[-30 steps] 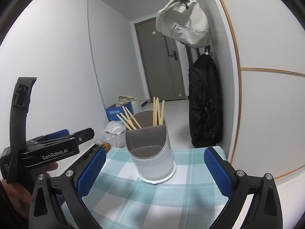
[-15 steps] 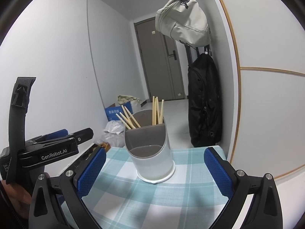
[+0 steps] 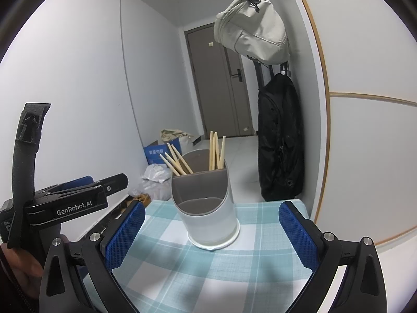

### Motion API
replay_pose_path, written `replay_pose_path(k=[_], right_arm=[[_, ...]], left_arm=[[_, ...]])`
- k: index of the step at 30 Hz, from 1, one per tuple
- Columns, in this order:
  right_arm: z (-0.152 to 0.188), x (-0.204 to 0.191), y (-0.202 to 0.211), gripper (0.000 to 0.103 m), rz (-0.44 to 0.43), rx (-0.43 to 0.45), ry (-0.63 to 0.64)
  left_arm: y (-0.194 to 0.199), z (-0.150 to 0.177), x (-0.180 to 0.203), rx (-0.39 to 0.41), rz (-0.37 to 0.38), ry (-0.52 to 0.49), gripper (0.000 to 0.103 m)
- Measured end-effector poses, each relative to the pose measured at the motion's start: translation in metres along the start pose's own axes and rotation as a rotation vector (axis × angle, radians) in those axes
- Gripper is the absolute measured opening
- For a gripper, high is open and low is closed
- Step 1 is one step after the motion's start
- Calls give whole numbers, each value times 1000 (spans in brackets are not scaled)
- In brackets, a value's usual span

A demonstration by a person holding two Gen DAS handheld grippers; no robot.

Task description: Organize utensils

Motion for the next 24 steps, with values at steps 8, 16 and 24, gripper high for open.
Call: replay_pose_path(k=[8, 16, 24], right_arm=[[1, -1, -1, 103, -3, -3, 4], [2, -2, -1, 103, -6, -5, 12], [2, -1, -2, 103, -6, -5, 15]], left_arm=[[0, 1, 1, 3, 3, -5, 85], [0, 0, 2, 1, -2, -8, 85], [2, 0, 1, 4, -3, -7, 85]])
Point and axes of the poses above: each gripper's, at about its wrist camera, not at the fingertips, and y roughly against the way its jaws point, x to its right, z to its underside, the point moved 1 cm from there along -y, roughly the way its jaws point, and after that the axes turned 13 degrees about x, right-handed, at the moved point
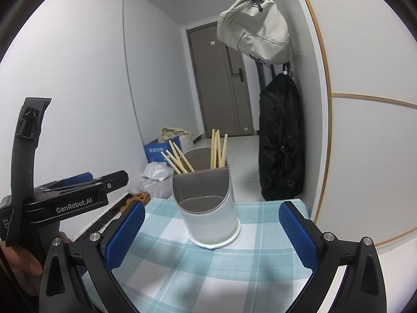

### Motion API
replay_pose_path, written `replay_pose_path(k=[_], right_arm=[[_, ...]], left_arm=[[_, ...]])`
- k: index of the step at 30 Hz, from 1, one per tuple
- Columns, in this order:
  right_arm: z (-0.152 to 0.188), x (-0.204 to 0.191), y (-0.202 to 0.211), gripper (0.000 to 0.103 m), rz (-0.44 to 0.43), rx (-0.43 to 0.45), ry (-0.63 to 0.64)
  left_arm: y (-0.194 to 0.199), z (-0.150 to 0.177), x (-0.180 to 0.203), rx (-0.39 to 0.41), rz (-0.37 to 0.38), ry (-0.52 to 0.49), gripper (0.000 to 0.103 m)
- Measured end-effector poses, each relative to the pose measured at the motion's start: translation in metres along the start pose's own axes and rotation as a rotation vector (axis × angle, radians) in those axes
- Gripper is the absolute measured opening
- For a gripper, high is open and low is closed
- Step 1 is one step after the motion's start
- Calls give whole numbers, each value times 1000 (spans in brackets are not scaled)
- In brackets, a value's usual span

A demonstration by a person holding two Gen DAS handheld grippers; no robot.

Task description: Organize utensils

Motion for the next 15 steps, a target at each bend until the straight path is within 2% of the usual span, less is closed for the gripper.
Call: replay_pose_path(k=[15], right_arm=[[0, 0, 0, 103, -3, -2, 5]], left_arm=[[0, 2, 2, -3, 10, -13, 85]])
Point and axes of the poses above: each gripper's, at about its wrist camera, not at the fingertips, and y roughly against the way its jaws point, x to its right, z to its underside, the point moved 1 cm from there along -y, roughly the way its jaws point, and after that the axes turned 13 degrees about x, right-handed, at the moved point
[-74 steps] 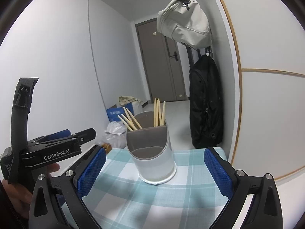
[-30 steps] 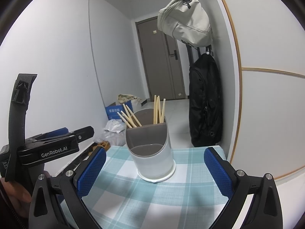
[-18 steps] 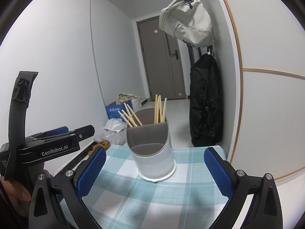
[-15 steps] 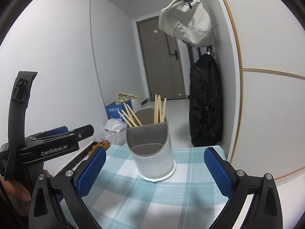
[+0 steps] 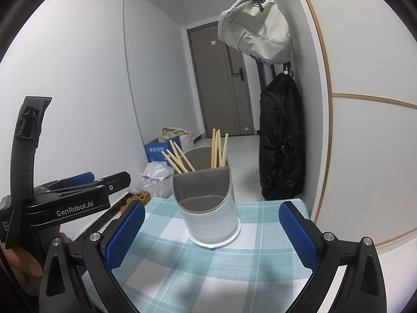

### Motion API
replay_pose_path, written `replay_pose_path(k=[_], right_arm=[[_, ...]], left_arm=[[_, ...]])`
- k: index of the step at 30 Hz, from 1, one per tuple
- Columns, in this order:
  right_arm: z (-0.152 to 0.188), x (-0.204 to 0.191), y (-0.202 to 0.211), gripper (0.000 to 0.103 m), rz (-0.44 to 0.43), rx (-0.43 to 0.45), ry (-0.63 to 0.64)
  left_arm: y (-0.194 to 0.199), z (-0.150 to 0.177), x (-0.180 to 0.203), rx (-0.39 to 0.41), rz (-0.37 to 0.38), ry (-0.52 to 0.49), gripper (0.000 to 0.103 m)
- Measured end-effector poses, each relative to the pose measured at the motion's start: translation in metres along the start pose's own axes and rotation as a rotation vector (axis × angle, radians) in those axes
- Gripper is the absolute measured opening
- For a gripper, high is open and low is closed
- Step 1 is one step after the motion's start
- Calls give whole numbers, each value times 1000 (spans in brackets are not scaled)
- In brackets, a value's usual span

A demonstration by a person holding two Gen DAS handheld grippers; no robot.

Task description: Organize utensils

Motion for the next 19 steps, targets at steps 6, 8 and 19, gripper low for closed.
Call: replay_pose_path(k=[6, 8, 19], right_arm=[[0, 0, 0, 103, 0, -1, 0], [0, 0, 0, 103, 0, -1, 0], [0, -1, 0, 103, 0, -5, 2]], left_arm=[[0, 0, 0, 0, 0, 0, 85], [0, 0, 0, 0, -1, 0, 85], [1, -1, 0, 8, 6, 0, 85]])
Point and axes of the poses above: each gripper's, at about its wrist camera, not at the fingertips, and y roughly against the way its jaws point, x to its right, z to its underside, the point moved 1 cm from there along -y, roughly the way its jaws point, and after that the axes turned 13 degrees about x, right-handed, at the moved point
